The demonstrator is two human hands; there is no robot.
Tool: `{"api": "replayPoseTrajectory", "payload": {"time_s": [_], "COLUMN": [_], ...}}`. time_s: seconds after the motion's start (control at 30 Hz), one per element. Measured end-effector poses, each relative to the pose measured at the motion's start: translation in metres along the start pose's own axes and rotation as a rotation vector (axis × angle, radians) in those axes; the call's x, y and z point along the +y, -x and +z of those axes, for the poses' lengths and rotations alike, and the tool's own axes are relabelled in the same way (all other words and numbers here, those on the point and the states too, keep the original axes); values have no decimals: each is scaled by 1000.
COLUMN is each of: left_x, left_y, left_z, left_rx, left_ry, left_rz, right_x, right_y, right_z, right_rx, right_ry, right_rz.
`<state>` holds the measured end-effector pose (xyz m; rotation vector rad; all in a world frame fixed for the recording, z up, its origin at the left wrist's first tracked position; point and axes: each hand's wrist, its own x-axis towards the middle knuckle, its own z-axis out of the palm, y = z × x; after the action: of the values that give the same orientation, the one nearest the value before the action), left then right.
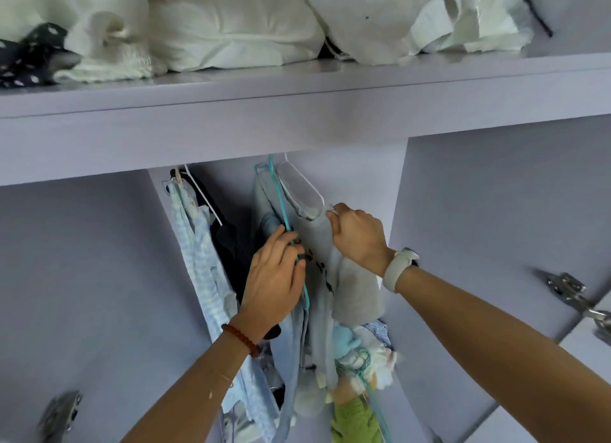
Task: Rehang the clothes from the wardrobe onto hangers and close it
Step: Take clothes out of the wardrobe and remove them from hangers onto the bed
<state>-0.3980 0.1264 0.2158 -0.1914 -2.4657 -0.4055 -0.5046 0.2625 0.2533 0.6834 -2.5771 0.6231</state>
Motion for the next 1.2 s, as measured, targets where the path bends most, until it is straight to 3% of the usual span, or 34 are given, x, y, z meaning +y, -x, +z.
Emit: {"api": "replayPoseTrajectory", "payload": {"time_s": [0.37,0.53,0.7,0.83,0.97,1.1,1.2], "left_x": [13,59,115,175,249,327,374], "left_y": [3,2,22,50,95,158,193], "left_z": [-7,16,75,115,135,154,162], "left_rx": [87,83,-317,-601,-826,-1049,-1125], "left_ry": [-39,146,218,291,456,541,586], "left_rz": [-93,77,112,340,509,693,739], "right_x": [22,54,83,100,108,99,84], "right_y": [67,173,298,397,502,584,622], "right_z": [-25,-31,-63,-98,-133,-152,-158], "right_rx": [224,167,127,53,-18,5,54], "right_ry": [-31,-15,63,110,113,151,207], "right_rz": [160,225,303,429,727,1007,1246]}}
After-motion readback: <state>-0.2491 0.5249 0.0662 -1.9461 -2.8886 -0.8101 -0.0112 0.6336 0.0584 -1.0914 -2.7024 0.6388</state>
